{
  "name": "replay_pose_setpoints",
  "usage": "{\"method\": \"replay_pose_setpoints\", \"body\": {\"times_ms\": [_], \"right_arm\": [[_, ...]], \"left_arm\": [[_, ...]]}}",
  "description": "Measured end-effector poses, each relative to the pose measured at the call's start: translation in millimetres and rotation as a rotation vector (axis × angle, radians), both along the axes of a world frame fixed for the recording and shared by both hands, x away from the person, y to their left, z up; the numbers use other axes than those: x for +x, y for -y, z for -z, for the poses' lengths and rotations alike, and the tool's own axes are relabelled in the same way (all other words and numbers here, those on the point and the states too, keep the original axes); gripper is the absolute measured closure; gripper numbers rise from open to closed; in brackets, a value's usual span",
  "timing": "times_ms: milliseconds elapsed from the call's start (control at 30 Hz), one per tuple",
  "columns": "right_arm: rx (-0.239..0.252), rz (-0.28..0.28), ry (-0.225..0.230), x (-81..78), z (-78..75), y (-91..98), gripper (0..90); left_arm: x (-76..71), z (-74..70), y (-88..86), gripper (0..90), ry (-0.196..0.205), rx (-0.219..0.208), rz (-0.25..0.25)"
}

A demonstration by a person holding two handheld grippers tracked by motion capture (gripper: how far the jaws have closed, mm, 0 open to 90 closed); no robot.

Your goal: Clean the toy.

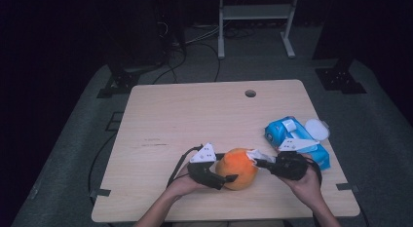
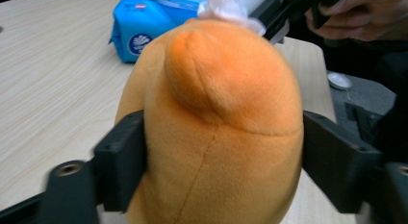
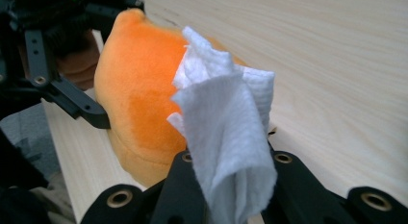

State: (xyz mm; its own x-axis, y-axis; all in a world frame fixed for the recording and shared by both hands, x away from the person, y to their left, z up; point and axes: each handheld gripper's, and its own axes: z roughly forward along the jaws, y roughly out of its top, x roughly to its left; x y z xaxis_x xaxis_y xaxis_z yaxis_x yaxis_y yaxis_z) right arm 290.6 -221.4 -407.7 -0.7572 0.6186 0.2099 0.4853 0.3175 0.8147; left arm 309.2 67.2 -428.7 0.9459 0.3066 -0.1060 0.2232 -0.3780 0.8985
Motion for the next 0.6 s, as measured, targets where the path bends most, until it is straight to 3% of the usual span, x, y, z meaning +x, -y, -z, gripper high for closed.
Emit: {"method": "replay_pose_setpoints", "body": {"times_ms": [133,233,367,467,600], "right_arm": [[-0.025,-0.010,0.027,-5.0,-5.0,-6.6,83.3],[-0.035,-0.063,0.060,-15.4,-12.3,-20.7,83.5],[-0.045,-0.127,0.084,-25.3,-19.7,-38.6,83.6],[-0.019,-0.114,0.074,-17.9,-19.5,-30.5,83.6],[-0.022,-0.046,0.077,-10.3,-17.9,-13.1,83.5]], "left_arm": [[0.9,1.3,-1.2,23.3,0.005,-0.002,-0.033],[0.7,1.2,1.6,25.1,-0.003,0.000,-0.068],[-3.5,1.9,3.5,27.3,0.006,0.004,-0.062],[-6.8,1.6,5.1,28.3,0.023,0.019,-0.053],[-11.1,0.5,10.2,27.5,0.053,0.049,0.012]]}}
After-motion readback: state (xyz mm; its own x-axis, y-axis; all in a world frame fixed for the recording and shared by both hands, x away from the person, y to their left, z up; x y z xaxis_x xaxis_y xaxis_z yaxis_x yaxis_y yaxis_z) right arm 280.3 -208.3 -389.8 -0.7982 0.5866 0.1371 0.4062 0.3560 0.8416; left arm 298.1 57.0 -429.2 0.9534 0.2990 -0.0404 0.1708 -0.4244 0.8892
